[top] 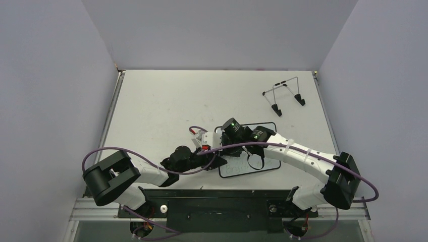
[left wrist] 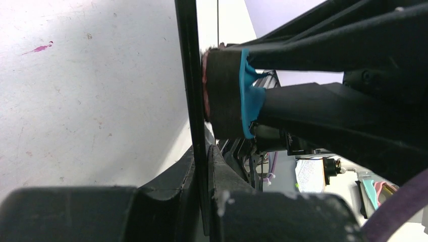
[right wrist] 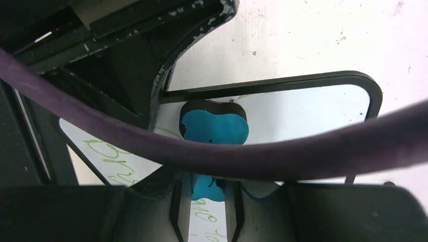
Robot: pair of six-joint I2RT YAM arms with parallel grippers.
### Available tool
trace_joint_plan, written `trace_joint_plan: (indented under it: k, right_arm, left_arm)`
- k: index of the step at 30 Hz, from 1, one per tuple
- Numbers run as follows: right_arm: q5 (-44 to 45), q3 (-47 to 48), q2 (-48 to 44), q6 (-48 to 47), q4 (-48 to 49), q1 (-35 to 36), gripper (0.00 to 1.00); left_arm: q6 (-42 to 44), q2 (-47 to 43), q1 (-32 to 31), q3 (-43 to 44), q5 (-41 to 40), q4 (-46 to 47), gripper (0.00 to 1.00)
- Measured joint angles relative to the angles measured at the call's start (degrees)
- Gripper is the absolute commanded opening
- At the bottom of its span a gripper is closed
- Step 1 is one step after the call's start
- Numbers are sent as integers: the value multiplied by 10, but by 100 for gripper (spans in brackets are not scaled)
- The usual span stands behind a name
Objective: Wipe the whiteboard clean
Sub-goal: Erase the whiteboard at the center of the board.
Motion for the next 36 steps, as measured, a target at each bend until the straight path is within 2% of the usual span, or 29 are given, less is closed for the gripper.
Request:
trace_joint_plan:
  k: [5, 13, 23, 28, 32, 36]
  right_arm:
    - [26, 0, 1, 30, 9, 10, 0]
    - [123, 0, 1, 69, 67, 3, 0]
    - [99, 0, 1, -14, 21, 81, 0]
    - [119, 0, 2, -2, 34, 61, 0]
    - [135, 0, 2, 16, 49, 4, 0]
    - [123, -12, -4, 8, 57, -18, 0]
  left_arm:
    - [1, 0, 0, 0, -1, 0, 0]
    - [0, 11, -1, 6, 0, 8, 0]
    - [3, 11, -6, 7, 1, 5, 0]
    - [2, 11, -6, 8, -1, 4, 0]
    - [0, 11, -6, 8, -3, 3, 0]
    - [-3, 10, -6, 7, -3, -2, 0]
